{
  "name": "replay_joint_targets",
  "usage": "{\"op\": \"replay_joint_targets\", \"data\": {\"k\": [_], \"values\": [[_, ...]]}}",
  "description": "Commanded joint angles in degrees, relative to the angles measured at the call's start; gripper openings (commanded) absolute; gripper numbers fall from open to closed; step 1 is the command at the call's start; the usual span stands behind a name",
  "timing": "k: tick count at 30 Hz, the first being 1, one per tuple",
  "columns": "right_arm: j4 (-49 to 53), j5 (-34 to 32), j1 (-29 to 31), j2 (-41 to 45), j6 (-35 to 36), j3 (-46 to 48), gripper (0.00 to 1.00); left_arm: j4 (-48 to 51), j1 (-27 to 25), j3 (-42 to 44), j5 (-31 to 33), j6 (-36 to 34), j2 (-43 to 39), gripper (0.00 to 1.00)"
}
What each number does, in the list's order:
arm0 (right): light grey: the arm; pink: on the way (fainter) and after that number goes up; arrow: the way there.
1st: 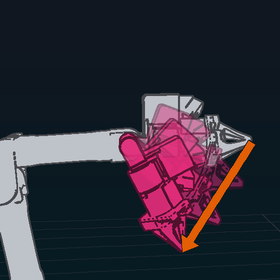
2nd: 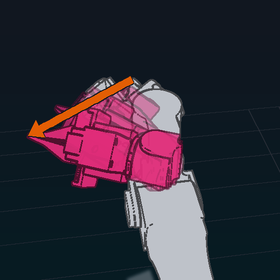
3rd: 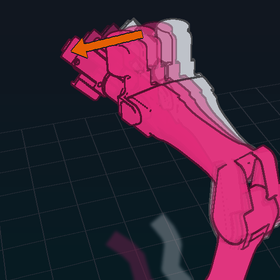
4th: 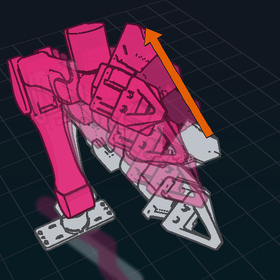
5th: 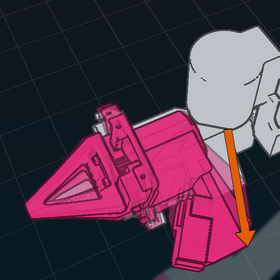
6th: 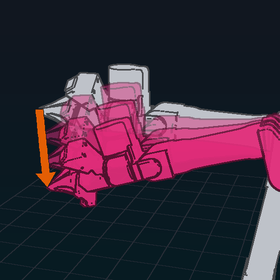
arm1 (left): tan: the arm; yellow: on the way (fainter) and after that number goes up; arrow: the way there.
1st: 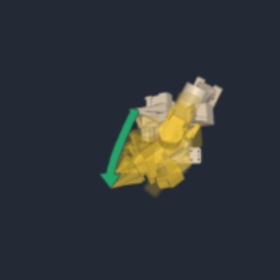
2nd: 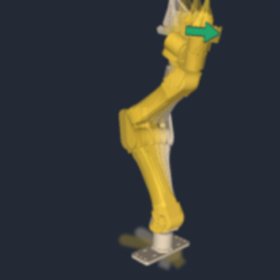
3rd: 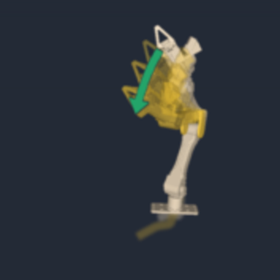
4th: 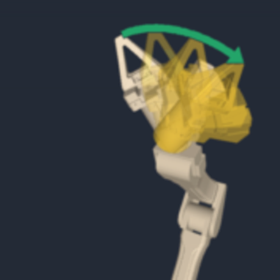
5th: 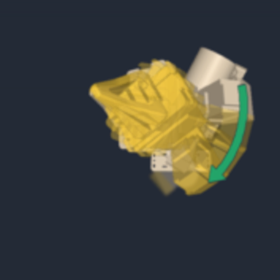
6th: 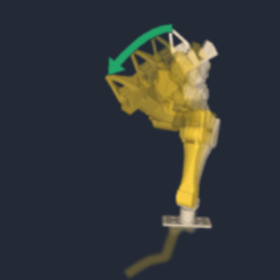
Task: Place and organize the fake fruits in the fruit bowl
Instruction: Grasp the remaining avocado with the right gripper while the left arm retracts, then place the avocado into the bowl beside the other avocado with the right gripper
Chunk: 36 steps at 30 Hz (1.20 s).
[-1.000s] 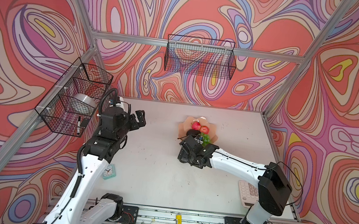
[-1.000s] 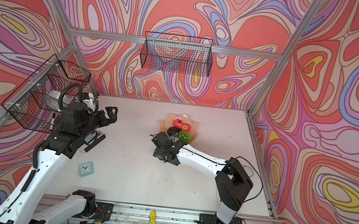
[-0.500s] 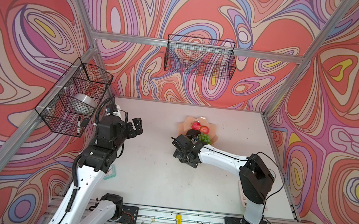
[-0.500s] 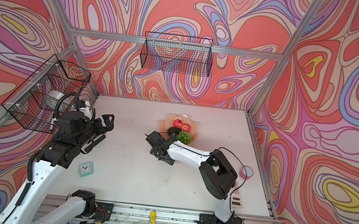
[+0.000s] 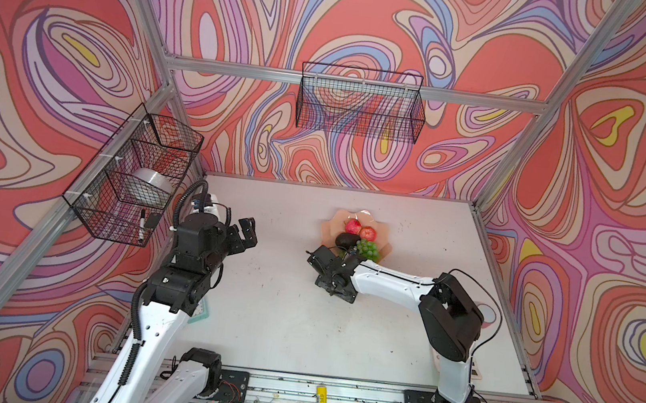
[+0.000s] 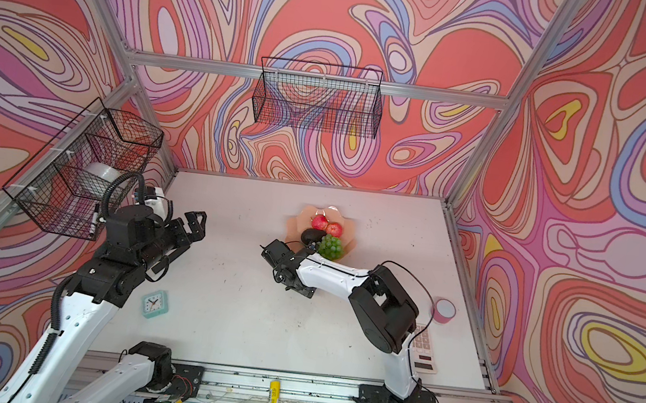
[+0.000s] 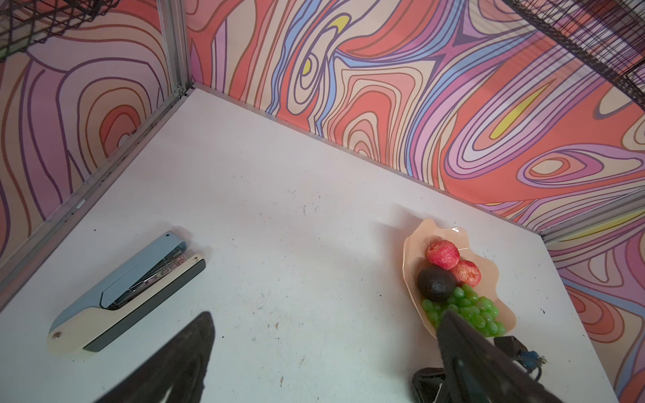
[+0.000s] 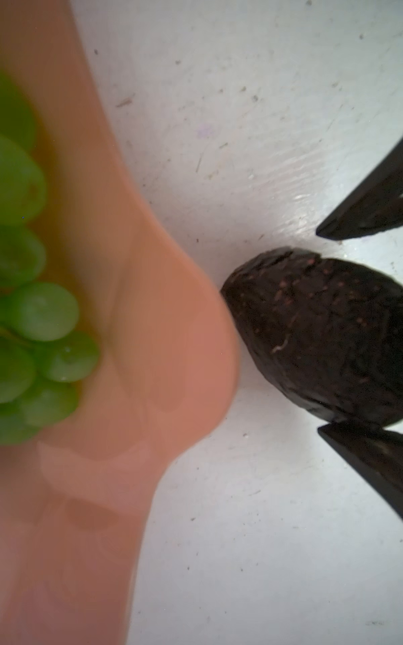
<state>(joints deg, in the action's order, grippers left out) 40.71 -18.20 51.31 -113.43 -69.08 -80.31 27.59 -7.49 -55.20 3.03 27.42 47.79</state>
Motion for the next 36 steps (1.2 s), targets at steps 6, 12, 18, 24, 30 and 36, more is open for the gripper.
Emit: {"op": "replay_joint_targets", "data": {"k": [6, 12, 18, 24, 30, 36], "values": [[-2.72, 0.27, -0.17, -2.08, 3.40, 0.85, 0.59, 0.31, 0.27, 0.62, 0.26, 0.05, -1.03, 1.00], [-3.02, -0.63, 0.93, 3.19, 5.91, 4.67, 0.44, 0.62, 0.28, 0.45, 0.92, -0.09, -1.05, 1.00], [4.47, -2.50, 3.68, 13.35, 10.45, 6.05, 0.38, 0.53, 0.28, -0.01, 0.93, 0.05, -0.53, 1.00], [12.85, -2.89, 3.42, 24.90, 17.94, 1.70, 0.36, -0.39, 0.27, -0.44, 1.61, -0.41, 0.26, 1.00], [11.21, 3.33, -5.76, 19.28, 29.64, -9.15, 0.36, -0.74, 0.34, -0.44, 0.96, 0.51, 1.51, 1.00], [4.81, 6.59, -13.23, 8.38, 37.41, -15.23, 0.36, -0.87, 0.37, -0.52, 0.93, 1.01, 1.43, 1.00]]}}
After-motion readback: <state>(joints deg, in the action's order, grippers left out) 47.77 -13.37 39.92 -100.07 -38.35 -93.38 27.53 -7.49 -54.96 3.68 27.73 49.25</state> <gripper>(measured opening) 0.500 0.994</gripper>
